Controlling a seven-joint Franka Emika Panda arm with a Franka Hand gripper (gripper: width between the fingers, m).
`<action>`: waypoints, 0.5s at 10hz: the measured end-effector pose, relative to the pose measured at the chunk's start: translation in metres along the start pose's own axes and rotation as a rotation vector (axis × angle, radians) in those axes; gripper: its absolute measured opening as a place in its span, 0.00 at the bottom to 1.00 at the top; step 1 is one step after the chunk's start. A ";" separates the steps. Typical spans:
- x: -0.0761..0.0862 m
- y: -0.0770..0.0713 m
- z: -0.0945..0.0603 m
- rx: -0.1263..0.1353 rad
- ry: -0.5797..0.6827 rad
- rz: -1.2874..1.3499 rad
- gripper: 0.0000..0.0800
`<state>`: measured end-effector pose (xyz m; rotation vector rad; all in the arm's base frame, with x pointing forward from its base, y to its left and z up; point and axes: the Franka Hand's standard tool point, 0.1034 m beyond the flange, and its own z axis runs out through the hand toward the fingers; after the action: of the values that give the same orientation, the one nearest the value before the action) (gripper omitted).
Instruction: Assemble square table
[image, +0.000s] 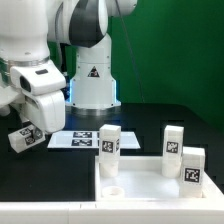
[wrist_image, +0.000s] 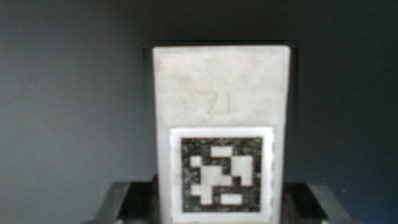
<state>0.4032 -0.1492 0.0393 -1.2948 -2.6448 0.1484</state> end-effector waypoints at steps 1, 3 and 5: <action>0.001 -0.003 0.003 0.014 0.016 -0.037 0.36; 0.012 0.001 0.018 0.063 0.075 0.001 0.36; 0.020 0.007 0.025 0.077 0.092 0.028 0.36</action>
Offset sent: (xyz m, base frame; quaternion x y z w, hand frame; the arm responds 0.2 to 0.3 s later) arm -0.0011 0.0376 -0.0249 0.0005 0.0810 0.0155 0.9966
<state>0.3912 -0.1289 0.0166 -1.2824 -2.5200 0.1881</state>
